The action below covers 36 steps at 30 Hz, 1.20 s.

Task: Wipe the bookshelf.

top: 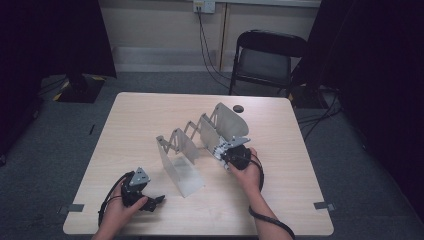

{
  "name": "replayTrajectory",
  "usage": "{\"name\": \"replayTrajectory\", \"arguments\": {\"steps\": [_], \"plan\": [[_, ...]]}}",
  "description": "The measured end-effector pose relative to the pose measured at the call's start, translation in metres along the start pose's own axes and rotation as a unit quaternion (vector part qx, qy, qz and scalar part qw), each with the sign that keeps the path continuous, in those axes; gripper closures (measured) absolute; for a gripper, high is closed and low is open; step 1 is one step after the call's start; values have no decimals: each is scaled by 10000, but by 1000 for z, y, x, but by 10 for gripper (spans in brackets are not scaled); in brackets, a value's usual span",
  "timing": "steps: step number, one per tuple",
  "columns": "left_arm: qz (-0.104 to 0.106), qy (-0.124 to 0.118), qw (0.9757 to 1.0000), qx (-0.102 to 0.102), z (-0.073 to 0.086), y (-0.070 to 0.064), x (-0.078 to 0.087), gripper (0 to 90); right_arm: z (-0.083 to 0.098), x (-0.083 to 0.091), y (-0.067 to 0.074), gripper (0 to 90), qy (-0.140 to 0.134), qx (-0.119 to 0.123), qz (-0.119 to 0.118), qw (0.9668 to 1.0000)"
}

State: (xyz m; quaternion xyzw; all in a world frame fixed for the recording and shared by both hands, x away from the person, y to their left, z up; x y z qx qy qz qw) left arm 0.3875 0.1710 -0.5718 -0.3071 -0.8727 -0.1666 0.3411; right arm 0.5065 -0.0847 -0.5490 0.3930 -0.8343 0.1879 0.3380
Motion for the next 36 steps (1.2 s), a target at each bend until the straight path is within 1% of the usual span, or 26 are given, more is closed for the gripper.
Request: {"name": "replayTrajectory", "arguments": {"steps": [7, 10, 12, 13, 16, 17, 18, 19, 20, 22, 23, 24, 25, 26, 27, 28, 29, 30, 31, 33, 36], "plan": [[4, 1, 10000, -1, 0, 0, 0, 0, 0, -4, 0, 771, -108, -103, -43, 9999], [11, -21, 10000, 34, -1, -1, -1, 0, 0, -4, -2, 711, -124, -179, -73, 9997], [-5, -4, 10000, -6, -1, 0, -1, 0, 0, -2, -2, 680, -152, -169, -53, 9997], [-2, -13, 10000, 14, -1, 0, -1, 0, 0, 0, -1, 650, -177, -144, -42, 9997], [-12, 0, 10000, 12, -1, 0, -1, 0, -1, 11, 0, 600, -361, -301, 39, 9989], [-7, -7, 10000, 17, -1, 0, -1, 0, 0, 16, 0, 575, -389, -343, 100, 9986], [4, -7, 10000, 24, -1, 0, -1, 0, 0, 21, 0, 563, -404, -361, 177, 9984], [1, -8, 10000, 39, -1, -1, -1, 0, 1, 25, 1, 561, -373, -376, 199, 9984], [8, -8, 10000, 33, -1, -1, -1, 0, 2, 29, 2, 554, -401, -435, 181, 9981], [-11, -10, 10000, 30, -1, 0, -1, 0, 4, 34, 3, 545, -491, -668, 169, 9964], [-2, -10, 10000, 36, -1, -1, -1, 0, 8, 34, 4, 545, -427, -732, 180, 9962], [5, -10, 10000, 51, -1, -1, -1, 0, 12, 32, 3, 545, -360, -696, 238, 9966], [0, -10, 10000, 40, -1, -1, -1, 0, 15, 30, 3, 545, -321, -713, 247, 9966], [-1, -10, 10000, 37, -1, -1, -1, 0, 19, 26, 3, 552, -301, -783, 203, 9963], [-4, -9, 10000, 30, -1, 0, -1, 0, 22, 23, 3, 572, -246, -819, 197, 9961], [0, -8, 10000, 36, -1, -1, -1, 0, 24, 20, 2, 604, -187, -793, 201, 9965], [0, -10, 10000, 37, -1, -1, -1, 0, 25, 18, 2, 658, -170, -825, 191, 9963], [8, -11, 10000, 33, -1, -1, -1, 0, 24, 17, 2, 676, -163, -863, 185, 9960], [5, -11, 10000, 31, -1, -1, -1, 0, 23, 16, 1, 699, -123, -848, 207, 9961], [6, -8, 10000, 29, -1, -1, -1, 0, 19, 14, 1, 750, -25, -730, 195, 9971], [9, -8, 10000, 31, -1, -1, -1, 0, 14, 11, 2, 780, 64, -638, 174, 9978]]}}
Point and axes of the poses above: each handheld gripper's, and its own axes: x roughly backward along the jaws, z roughly out of its underside, y roughly to its left, the point moved 10 cm from there along -x, roughly forward along the jaws, and after that the axes turned 7 degrees about -z, right-handed, at the moved point
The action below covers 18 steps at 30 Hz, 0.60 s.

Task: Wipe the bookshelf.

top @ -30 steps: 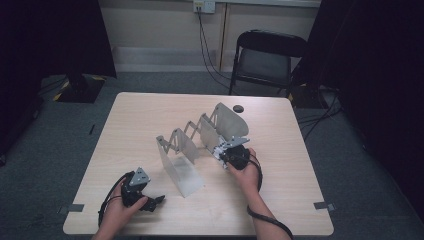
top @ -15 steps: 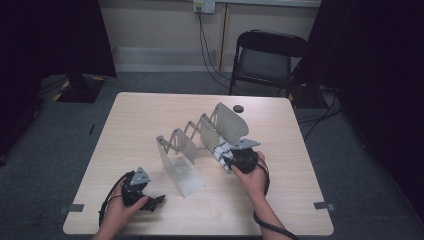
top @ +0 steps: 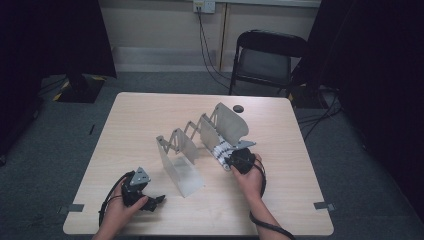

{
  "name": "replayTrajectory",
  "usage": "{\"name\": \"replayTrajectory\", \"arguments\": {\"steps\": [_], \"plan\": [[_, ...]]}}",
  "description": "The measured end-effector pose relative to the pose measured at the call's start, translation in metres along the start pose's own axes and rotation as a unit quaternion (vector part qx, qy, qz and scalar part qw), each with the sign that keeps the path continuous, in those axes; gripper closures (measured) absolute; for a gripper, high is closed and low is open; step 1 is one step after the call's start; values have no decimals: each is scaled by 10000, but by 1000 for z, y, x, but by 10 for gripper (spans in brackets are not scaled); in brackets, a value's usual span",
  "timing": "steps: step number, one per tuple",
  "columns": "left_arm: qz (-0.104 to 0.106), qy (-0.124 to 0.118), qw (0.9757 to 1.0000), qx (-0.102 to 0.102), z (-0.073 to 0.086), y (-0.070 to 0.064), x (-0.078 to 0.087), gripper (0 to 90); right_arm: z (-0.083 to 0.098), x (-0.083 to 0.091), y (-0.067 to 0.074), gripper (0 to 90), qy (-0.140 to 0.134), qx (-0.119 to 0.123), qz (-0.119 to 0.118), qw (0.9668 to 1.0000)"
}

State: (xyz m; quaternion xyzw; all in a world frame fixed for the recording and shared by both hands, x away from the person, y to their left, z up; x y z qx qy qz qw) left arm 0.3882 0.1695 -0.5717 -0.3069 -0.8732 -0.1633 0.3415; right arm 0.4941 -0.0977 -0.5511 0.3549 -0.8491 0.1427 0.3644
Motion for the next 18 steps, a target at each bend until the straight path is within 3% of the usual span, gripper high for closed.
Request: {"name": "replayTrajectory", "arguments": {"steps": [11, 18], "plan": [[4, 3, 10000, 10, 0, 0, 0, 0, 5, 4, 3, 807, 66, 116, -161, 9998], [8, 4, 10000, 1, 0, 0, 0, 0, 22, 18, 0, 806, -9, -17, -263, 9997]]}}
Point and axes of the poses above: each handheld gripper's, and its own axes: x roughly backward along the jaws, z roughly out of its underside, y roughly to its left, the point moved 10 cm from there along -x, roughly forward along the jaws, and after that the axes turned 7 degrees about -z, right-handed, at the moved point
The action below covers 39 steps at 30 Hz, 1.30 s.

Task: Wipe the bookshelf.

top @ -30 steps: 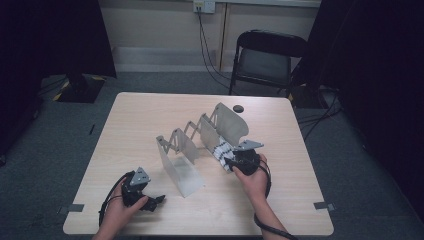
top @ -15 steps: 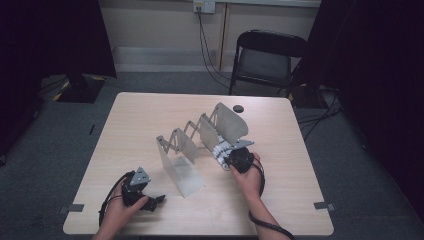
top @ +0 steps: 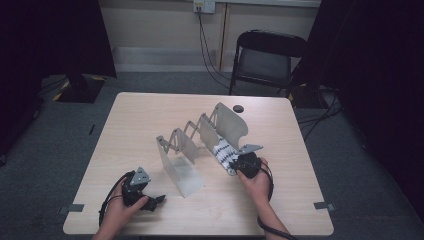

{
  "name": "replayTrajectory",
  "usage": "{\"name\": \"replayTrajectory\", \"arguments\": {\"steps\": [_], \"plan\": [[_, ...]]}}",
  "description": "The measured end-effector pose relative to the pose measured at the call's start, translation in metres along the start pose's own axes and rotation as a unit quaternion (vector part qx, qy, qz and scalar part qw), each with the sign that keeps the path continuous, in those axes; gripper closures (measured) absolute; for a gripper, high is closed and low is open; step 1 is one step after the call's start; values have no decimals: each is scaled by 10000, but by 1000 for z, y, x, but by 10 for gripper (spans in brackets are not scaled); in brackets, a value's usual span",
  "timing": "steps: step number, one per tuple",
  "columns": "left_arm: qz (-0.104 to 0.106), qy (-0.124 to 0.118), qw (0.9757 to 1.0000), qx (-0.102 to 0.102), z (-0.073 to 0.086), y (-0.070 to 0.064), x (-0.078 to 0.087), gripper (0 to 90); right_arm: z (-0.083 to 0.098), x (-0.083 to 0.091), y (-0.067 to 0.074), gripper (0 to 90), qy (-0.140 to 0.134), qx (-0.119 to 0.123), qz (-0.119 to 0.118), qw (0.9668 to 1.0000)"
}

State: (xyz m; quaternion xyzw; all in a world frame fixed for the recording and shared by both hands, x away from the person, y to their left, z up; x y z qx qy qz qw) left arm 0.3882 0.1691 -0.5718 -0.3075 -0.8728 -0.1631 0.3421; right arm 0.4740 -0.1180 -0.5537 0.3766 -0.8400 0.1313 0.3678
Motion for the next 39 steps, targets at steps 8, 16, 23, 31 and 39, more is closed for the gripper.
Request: {"name": "replayTrajectory", "arguments": {"steps": [8, 16, 23, 31, 39], "plan": [[1, -2, 10000, 1, 0, 0, 0, 0, 16, 15, 3, 794, 50, -76, -30, 10000], [0, -3, 10000, 1, 0, 0, 0, 0, 14, 28, 4, 558, -140, -207, 97, 9996], [-5, -4, 10000, 11, 0, 0, 0, 0, 5, 5, 4, 599, 16, -234, 91, 9997], [3, -2, 10000, 2, 0, 0, 0, 0, -15, -10, 1, 709, 46, -123, 54, 9999], [10, -2, 10000, -23, 0, 0, 0, 0, -21, -18, -3, 632, 56, -110, 47, 9999]]}}
Point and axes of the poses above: each handheld gripper's, and its own axes: x roughly backward along the jaws, z roughly out of its underside, y roughly to its left, the point moved 10 cm from there along -x, roughly forward along the jaws, and after that the axes turned 7 degrees about -z, right-handed, at the moved point
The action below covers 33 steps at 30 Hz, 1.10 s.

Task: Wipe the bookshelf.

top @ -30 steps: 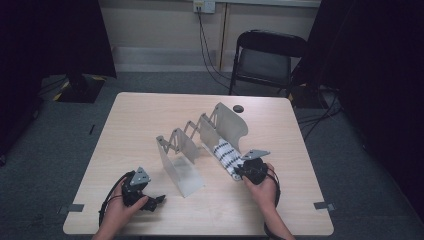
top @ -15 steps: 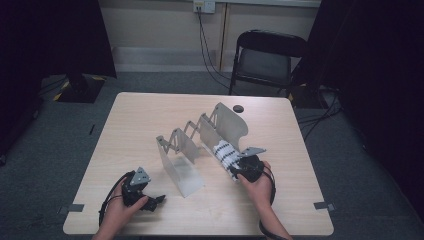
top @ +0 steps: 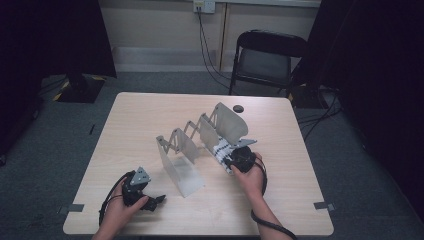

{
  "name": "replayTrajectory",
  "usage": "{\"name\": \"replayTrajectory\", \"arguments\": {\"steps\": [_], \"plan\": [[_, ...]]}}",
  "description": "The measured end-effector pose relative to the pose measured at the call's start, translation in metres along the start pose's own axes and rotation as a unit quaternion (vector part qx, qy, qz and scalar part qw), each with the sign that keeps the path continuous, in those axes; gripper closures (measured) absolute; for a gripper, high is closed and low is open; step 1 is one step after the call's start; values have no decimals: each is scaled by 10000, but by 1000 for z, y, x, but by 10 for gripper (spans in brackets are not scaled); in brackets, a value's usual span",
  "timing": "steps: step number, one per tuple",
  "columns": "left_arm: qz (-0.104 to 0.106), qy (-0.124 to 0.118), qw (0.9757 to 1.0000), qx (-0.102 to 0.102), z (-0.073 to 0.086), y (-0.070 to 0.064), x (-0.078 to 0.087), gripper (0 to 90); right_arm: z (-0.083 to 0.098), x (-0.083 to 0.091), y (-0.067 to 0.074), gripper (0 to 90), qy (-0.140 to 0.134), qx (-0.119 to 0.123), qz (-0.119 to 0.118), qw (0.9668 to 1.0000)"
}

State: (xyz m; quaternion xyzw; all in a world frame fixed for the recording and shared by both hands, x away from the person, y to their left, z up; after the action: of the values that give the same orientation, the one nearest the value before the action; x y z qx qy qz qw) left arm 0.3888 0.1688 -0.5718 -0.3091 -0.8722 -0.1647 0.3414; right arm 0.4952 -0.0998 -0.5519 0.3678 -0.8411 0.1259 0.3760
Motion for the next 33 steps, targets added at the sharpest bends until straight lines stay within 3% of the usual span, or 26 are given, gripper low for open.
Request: {"name": "replayTrajectory", "arguments": {"steps": [2, 7, 12, 17, 23, 27, 31, 33], "plan": [[1, 0, 10000, 1, 0, 0, 0, 0, -1, 1, -2, 575, 20, 39, 119, 9999], [3, -2, 10000, -20, 0, 0, 0, 0, 2, 0, -6, 508, -75, -106, 156, 9998], [-2, -14, 10000, -11, 0, 0, 0, 0, 1, -3, -7, 614, -138, -15, 231, 9996], [4, -5, 10000, -20, 0, 0, 0, 0, -2, -4, -15, 572, -106, -41, 331, 9994], [26, 1, 10000, -31, -1, 0, -1, 0, -3, 9, -15, 460, -211, -31, 323, 9993], [26, 1, 10000, -32, -1, 0, -1, 0, 3, 20, -13, 451, -259, -45, 282, 9993], [21, 2, 10000, -29, -1, 0, -1, 0, 8, 16, -6, 436, -323, -4, 70, 9995], [20, -9, 10000, -22, -1, 0, -1, 0, 9, 10, -7, 437, -305, 15, 122, 9995]]}}
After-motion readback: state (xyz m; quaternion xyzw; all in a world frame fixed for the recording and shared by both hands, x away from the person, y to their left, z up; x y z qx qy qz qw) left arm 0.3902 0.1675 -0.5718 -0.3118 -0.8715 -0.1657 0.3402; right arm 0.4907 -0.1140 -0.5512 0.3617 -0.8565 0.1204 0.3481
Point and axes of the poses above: each handheld gripper's, and its own axes: x roughly backward along the jaws, z roughly out of its underside, y roughly to its left, the point moved 10 cm from there along -x, roughly forward along the jaws, and after that the axes turned 7 degrees about -z, right-handed, at the moved point
